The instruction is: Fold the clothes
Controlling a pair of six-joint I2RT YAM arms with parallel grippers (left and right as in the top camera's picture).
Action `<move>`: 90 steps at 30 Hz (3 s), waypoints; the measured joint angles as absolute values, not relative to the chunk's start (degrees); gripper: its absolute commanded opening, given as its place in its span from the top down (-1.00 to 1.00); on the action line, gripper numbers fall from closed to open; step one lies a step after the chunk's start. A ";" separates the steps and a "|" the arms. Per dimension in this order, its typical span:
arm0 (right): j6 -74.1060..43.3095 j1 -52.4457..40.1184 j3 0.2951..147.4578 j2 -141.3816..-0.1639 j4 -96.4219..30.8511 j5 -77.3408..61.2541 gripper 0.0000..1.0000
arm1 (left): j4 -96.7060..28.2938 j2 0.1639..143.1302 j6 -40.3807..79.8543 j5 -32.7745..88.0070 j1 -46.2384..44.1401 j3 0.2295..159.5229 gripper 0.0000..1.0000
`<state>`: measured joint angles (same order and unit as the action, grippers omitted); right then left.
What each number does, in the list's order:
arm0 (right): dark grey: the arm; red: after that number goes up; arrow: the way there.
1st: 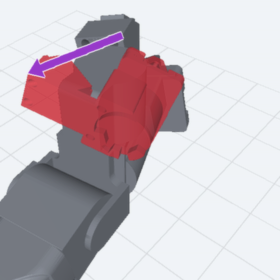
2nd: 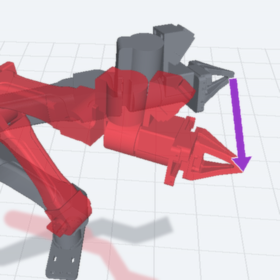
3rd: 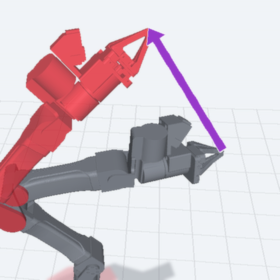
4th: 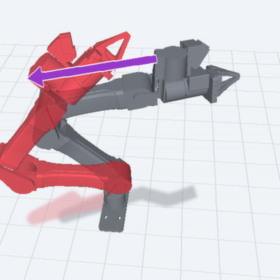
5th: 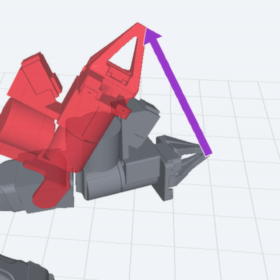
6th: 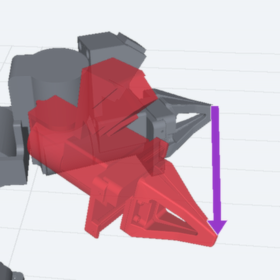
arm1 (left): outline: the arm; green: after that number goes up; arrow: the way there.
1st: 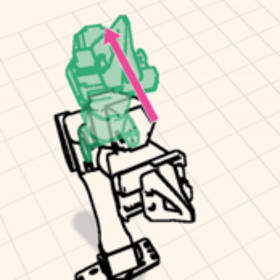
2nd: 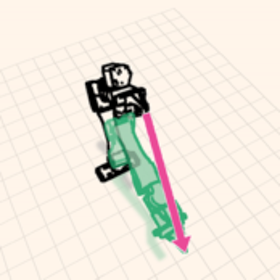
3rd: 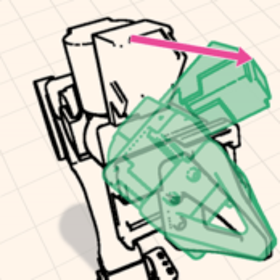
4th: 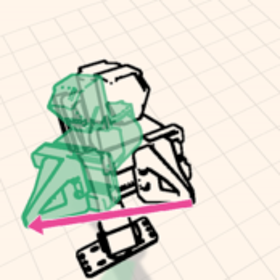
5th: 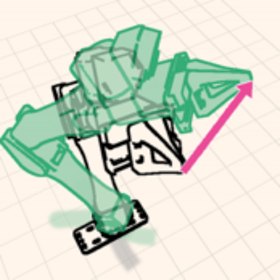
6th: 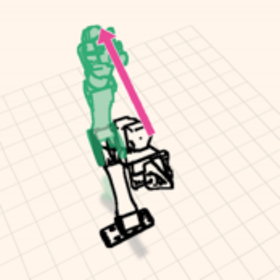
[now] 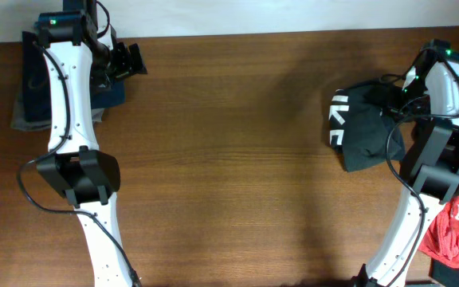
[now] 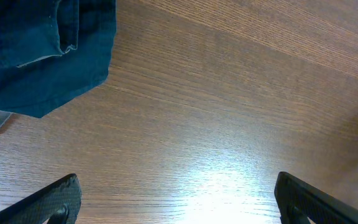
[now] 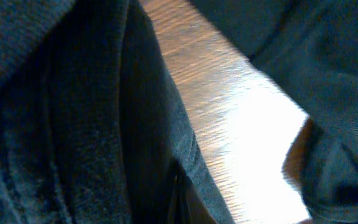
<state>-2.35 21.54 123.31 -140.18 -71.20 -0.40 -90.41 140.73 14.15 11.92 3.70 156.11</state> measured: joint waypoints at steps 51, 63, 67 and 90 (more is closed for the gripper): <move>-10.50 7.53 137.60 -140.27 -96.92 -1.50 0.06 | -89.78 140.73 13.08 11.99 -0.60 156.11 -0.98; -8.16 7.03 130.19 -140.27 -95.24 -1.80 0.06 | -90.59 140.73 13.08 11.97 -1.17 156.11 -0.98; -7.60 6.87 125.99 -140.27 -91.29 -3.42 0.06 | -90.48 140.73 13.08 11.97 -1.17 156.11 -0.98; -8.51 -10.13 113.34 -139.68 -83.07 -12.71 -0.09 | -89.34 140.73 13.08 11.97 -1.17 156.11 -0.98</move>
<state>-8.51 -10.13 113.34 -139.68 -83.07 -12.71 -89.34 140.73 13.08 11.97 -1.17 156.11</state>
